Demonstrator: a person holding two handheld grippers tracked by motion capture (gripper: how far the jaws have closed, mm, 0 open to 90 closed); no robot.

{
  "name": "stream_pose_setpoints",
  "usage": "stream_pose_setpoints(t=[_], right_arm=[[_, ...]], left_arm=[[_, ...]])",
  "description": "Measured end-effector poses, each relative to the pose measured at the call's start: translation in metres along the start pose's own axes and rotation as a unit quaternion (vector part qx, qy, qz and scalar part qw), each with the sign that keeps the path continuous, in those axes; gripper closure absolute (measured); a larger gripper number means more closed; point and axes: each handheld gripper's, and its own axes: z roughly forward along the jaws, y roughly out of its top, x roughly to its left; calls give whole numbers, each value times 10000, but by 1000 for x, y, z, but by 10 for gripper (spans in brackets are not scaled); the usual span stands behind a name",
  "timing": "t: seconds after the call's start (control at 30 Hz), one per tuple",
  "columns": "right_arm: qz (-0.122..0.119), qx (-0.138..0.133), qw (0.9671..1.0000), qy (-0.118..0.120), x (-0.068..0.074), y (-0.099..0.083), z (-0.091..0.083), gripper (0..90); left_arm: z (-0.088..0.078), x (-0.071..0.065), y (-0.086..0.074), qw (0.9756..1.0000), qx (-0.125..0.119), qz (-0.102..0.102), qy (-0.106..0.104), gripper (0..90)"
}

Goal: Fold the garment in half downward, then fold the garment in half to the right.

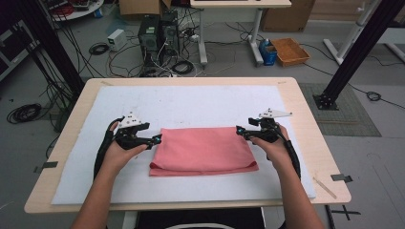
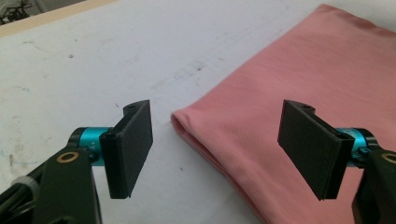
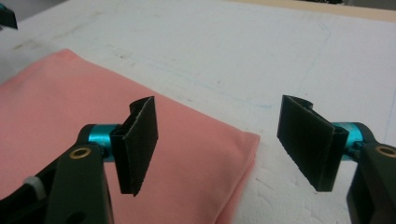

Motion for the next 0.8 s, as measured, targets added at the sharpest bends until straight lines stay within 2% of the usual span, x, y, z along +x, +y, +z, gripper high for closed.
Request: stream_pose_setpoints(t=[0.17, 0.3, 0.37, 0.53, 0.67, 0.8], right_arm=[[52, 56, 10000, 50, 1, 0, 0, 282], [49, 59, 10000, 43, 0, 0, 0, 282], [83, 71, 9999, 59, 0, 0, -1, 282], [55, 22, 10000, 75, 1, 1, -3, 282], [5, 28, 10000, 81, 4, 4, -3, 282], [-71, 56, 9999, 96, 8, 7, 1, 283]], left_arm=[[-10, -11, -2, 10000, 16, -32, -78, 263], [-11, -20, -7, 9992, 365, 114, -144, 263], [-10, -24, -11, 9986, 478, 101, -216, 263], [-15, -31, -20, 9975, 657, -22, -240, 263], [-12, -38, -30, 9947, 991, -118, -252, 263], [-14, -39, -36, 9942, 1028, -282, -126, 263]])
